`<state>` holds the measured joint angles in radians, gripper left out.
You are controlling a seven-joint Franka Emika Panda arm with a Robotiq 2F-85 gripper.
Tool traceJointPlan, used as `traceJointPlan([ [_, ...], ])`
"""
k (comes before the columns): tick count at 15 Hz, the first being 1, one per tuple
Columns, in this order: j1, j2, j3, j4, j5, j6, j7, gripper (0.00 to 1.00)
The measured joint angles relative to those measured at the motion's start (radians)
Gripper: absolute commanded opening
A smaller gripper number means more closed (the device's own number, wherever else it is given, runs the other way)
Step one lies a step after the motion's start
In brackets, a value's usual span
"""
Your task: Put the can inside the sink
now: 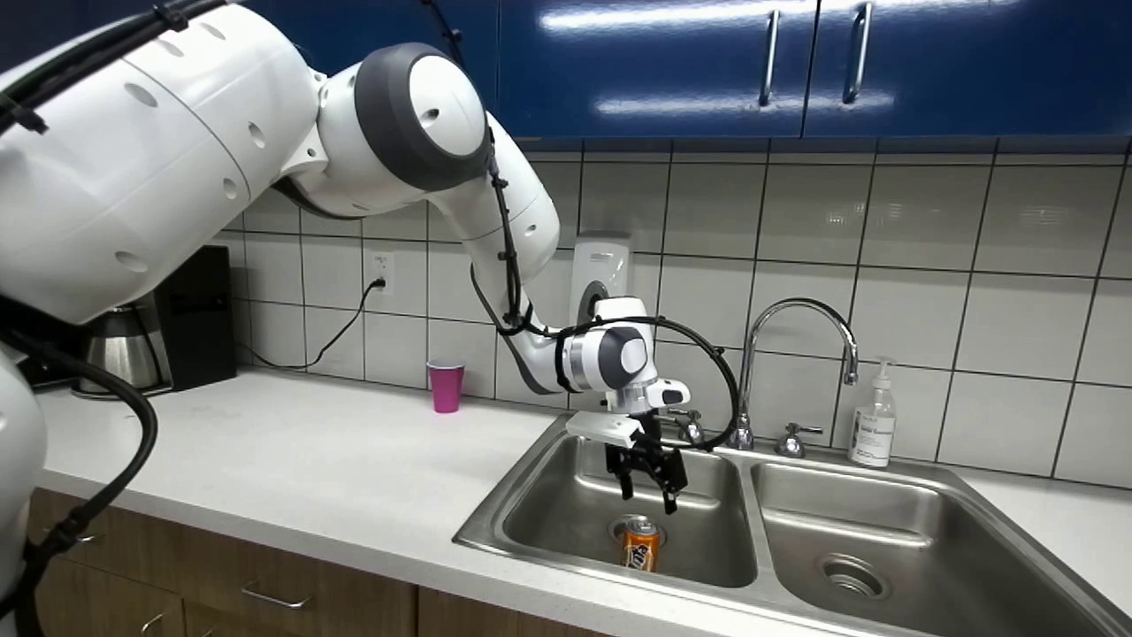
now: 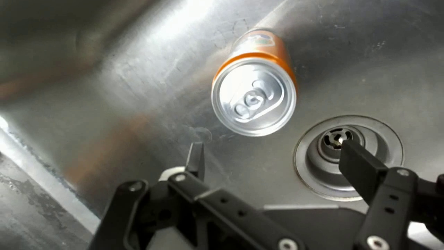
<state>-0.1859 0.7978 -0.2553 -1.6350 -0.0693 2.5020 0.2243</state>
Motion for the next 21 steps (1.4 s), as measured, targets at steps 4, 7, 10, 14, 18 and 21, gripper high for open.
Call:
traceJointPlan([
  [4,0.006,-0.039,0.005,-0.013,-0.005,-0.028,-0.053,1.00],
  [7,0.004,-0.084,0.038,-0.043,-0.005,-0.078,-0.171,1.00],
  [10,0.002,-0.138,0.072,-0.087,-0.005,-0.123,-0.278,1.00],
  [14,0.002,-0.213,0.087,-0.150,-0.006,-0.191,-0.348,1.00],
  [18,0.002,-0.300,0.086,-0.237,-0.010,-0.237,-0.370,1.00],
  [21,0.002,-0.372,0.085,-0.320,-0.012,-0.243,-0.370,1.00],
])
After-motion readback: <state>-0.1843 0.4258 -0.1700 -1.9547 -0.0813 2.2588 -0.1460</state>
